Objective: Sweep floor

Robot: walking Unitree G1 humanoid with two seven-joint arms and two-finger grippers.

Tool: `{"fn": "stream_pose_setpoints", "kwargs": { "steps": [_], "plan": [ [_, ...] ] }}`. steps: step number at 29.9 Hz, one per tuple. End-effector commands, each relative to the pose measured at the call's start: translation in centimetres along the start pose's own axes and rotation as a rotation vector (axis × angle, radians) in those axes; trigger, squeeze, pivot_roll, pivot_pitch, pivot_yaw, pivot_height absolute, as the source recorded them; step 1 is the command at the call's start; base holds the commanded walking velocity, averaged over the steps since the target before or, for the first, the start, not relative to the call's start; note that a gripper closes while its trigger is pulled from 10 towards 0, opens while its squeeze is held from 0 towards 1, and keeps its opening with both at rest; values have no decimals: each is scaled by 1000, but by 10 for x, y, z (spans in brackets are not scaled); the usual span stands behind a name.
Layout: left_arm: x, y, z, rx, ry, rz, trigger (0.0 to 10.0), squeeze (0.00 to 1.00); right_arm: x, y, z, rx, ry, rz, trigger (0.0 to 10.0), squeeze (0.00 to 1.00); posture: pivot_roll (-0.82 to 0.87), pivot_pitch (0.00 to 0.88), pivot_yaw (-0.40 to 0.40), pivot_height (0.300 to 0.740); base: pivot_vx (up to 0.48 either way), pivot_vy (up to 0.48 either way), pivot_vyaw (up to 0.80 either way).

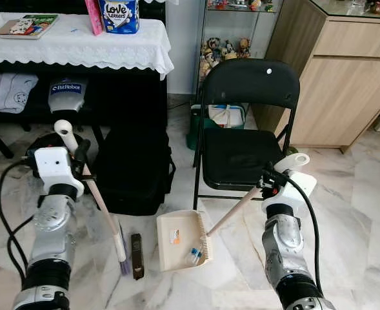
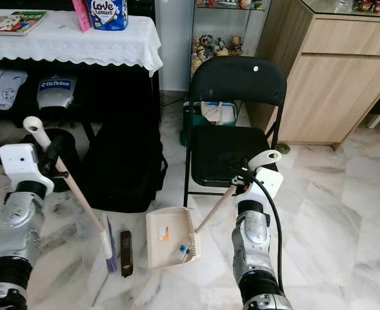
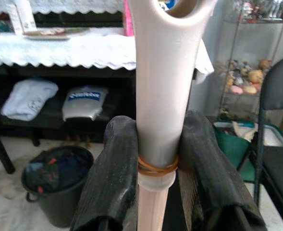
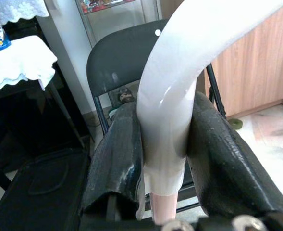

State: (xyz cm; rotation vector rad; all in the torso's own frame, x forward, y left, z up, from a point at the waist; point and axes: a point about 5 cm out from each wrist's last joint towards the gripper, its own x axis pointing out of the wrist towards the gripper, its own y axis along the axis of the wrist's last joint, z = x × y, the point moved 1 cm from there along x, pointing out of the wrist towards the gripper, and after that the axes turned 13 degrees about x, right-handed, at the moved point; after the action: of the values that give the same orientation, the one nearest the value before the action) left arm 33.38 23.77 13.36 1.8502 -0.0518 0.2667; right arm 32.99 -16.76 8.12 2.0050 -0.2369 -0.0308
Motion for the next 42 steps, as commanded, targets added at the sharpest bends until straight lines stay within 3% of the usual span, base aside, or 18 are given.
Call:
{"fn": "stream_pose_setpoints", "kwargs": {
  "steps": [1,8,26,42],
  "plan": [
    [-1,11,11,0,-15,64,10000,0,6,18,-6,24,11,83,10000,0,-47,58,-31,740,0,0,0],
    [-9,13,26,-13,-48,81,10000,0,5,30,-3,-1,-3,132,10000,0,-50,46,-26,740,0,0,0],
    [-11,25,36,-69,-55,121,10000,0,-8,48,-3,-67,-12,198,10000,0,-62,1,-28,740,0,0,0],
    [-6,28,34,-52,-63,131,10000,0,-9,51,-4,-77,-28,194,10000,0,-54,0,-27,740,0,0,778]
  ]
}}
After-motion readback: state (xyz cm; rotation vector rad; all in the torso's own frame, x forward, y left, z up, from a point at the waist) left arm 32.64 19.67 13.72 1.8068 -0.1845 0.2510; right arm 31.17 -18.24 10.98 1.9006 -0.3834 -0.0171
